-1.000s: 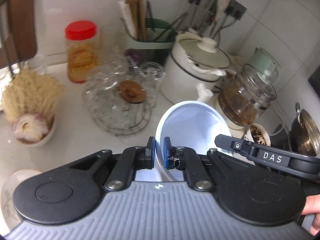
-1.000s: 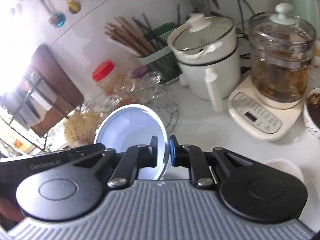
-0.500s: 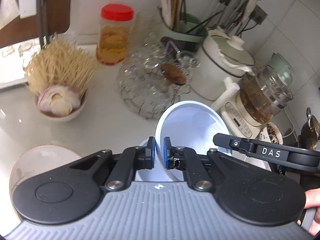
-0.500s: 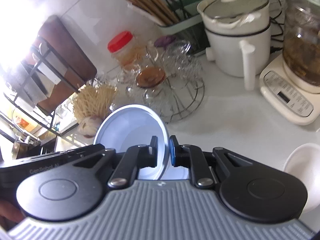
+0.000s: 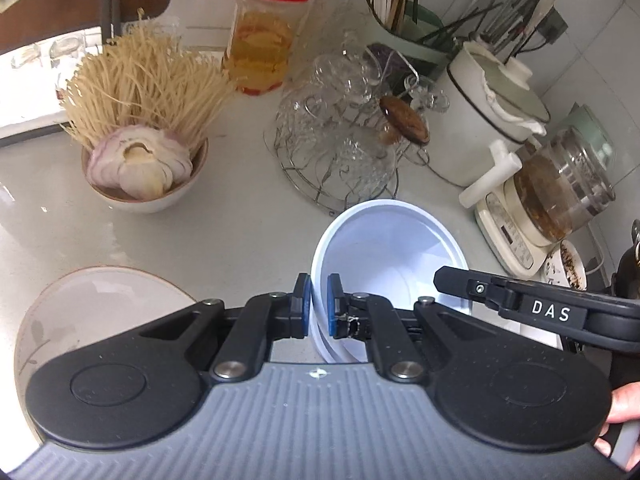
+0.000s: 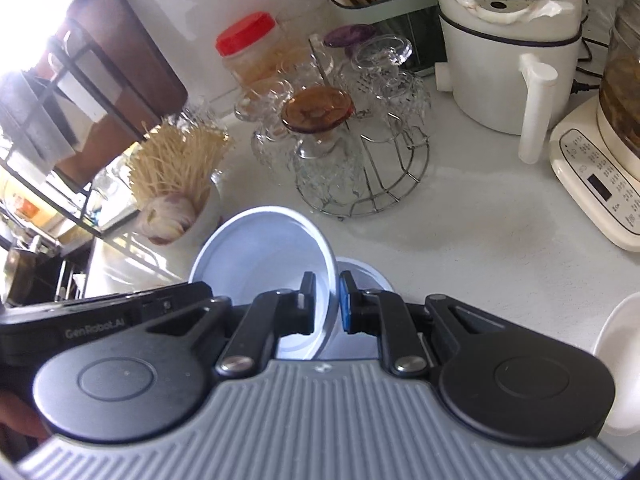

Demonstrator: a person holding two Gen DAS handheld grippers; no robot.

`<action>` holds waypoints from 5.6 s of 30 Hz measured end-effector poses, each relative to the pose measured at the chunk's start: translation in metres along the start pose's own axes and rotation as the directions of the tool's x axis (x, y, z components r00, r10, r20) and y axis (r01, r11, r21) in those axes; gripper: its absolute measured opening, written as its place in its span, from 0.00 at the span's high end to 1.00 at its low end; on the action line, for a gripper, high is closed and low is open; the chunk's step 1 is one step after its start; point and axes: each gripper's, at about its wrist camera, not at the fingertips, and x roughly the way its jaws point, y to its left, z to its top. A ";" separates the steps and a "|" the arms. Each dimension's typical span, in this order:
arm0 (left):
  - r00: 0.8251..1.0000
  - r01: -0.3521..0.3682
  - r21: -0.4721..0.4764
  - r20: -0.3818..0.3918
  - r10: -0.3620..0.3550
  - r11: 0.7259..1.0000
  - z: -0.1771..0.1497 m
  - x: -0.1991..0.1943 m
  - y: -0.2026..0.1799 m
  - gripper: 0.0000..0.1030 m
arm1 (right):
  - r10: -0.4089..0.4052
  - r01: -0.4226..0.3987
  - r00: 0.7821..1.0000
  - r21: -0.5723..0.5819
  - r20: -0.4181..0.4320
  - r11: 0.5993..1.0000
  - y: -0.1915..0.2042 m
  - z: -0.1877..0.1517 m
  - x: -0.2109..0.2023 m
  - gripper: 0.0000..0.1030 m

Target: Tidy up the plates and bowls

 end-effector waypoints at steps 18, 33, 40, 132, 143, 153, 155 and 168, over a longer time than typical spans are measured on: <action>0.997 -0.003 0.045 -0.077 0.006 0.999 -0.001 0.026 -0.012 0.90 | -0.056 0.058 0.997 0.058 -0.045 0.997 -0.016 -0.008 0.015 0.83; 1.000 0.004 0.061 -0.017 -0.003 0.998 0.003 0.002 -0.020 0.66 | -0.067 0.062 0.996 0.080 0.053 0.995 -0.021 -0.008 -0.011 0.61; 0.998 0.004 0.093 0.063 -0.010 0.996 0.014 -0.026 -0.032 0.66 | -0.075 0.066 0.981 0.056 0.179 0.996 -0.014 -0.007 -0.045 0.61; 0.956 0.112 0.269 -0.291 -0.030 0.957 -0.056 0.151 -0.276 0.92 | -0.159 0.145 0.987 0.392 0.003 0.908 -0.272 -0.084 -0.084 0.91; 0.970 0.104 0.196 -0.236 -0.056 0.975 -0.049 0.118 -0.269 0.92 | -0.131 0.106 0.990 0.316 0.057 0.943 -0.257 -0.060 -0.108 0.91; 0.984 0.117 0.160 -0.152 -0.092 0.980 -0.022 0.066 -0.249 0.92 | -0.092 0.060 0.989 0.262 0.112 0.963 -0.221 -0.038 -0.123 0.91; 0.987 0.116 0.158 -0.130 -0.096 0.981 -0.017 0.055 -0.244 0.92 | -0.076 0.042 0.989 0.261 0.123 0.964 -0.213 -0.033 -0.126 0.91; 0.998 0.059 0.074 0.014 -0.060 0.996 0.004 -0.011 -0.176 0.92 | 0.019 -0.036 0.988 0.114 0.150 0.993 -0.134 0.005 -0.111 0.91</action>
